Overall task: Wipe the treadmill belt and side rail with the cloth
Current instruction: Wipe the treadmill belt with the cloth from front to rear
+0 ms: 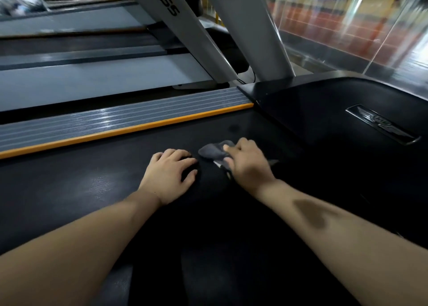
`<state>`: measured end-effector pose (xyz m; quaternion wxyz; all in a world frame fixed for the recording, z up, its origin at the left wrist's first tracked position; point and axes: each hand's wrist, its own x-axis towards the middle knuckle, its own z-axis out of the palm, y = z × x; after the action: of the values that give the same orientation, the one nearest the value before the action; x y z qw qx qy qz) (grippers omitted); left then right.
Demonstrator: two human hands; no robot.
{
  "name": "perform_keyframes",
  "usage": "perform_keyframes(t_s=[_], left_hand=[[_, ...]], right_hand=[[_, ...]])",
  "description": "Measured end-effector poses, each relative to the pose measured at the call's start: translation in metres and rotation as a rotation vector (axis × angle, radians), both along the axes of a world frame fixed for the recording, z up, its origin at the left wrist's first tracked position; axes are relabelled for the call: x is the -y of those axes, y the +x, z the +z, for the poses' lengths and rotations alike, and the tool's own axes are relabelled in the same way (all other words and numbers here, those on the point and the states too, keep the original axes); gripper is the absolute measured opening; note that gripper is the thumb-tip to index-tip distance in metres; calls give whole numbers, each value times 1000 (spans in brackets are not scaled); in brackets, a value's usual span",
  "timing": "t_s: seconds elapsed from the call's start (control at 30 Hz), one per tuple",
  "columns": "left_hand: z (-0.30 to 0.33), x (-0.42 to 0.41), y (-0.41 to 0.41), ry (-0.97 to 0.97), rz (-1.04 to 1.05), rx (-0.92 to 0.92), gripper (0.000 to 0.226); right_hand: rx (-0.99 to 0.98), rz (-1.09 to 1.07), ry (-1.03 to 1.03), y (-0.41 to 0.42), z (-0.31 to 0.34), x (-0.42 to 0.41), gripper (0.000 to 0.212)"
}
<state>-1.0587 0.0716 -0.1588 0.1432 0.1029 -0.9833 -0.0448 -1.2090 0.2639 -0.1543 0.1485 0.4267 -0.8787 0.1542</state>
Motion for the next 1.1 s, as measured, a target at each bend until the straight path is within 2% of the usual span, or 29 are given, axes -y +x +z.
perform_keyframes(t_s=[0.07,0.13,0.27,0.33,0.43,0.53,0.6,0.73,0.83,0.9,1.0,1.1], left_hand=[[10,-11,4,43,56,65,45],[16,-27,8,94,103,164,53],[29,-57,8,271,170,582,116],[28,-61,4,303,187,619,126],[25,-62,4,294,203,585,125],[21,-62,7,285,213,567,124],[22,-62,7,295,211,567,125],[26,-64,8,298,196,580,124],[28,-65,9,284,195,598,122],[29,-67,10,261,197,603,120],[31,-75,15,217,251,568,114],[34,-80,29,264,286,535,111]], right_hand=[[-19,-139,98,-45,9,-37,30],[-77,-327,118,-80,11,-77,29],[-42,-470,47,-70,8,-77,28],[4,-460,3,-49,4,-54,31],[1,-236,3,-5,-9,-20,43],[8,-40,-37,16,-7,-12,37],[-16,-58,43,-9,-1,-28,32],[10,-411,-5,-80,0,-88,36],[24,-497,-21,-69,1,-82,31],[55,-476,-29,-37,4,-56,34],[57,-260,-35,15,-4,-21,42],[82,-121,-41,37,0,-18,34]])
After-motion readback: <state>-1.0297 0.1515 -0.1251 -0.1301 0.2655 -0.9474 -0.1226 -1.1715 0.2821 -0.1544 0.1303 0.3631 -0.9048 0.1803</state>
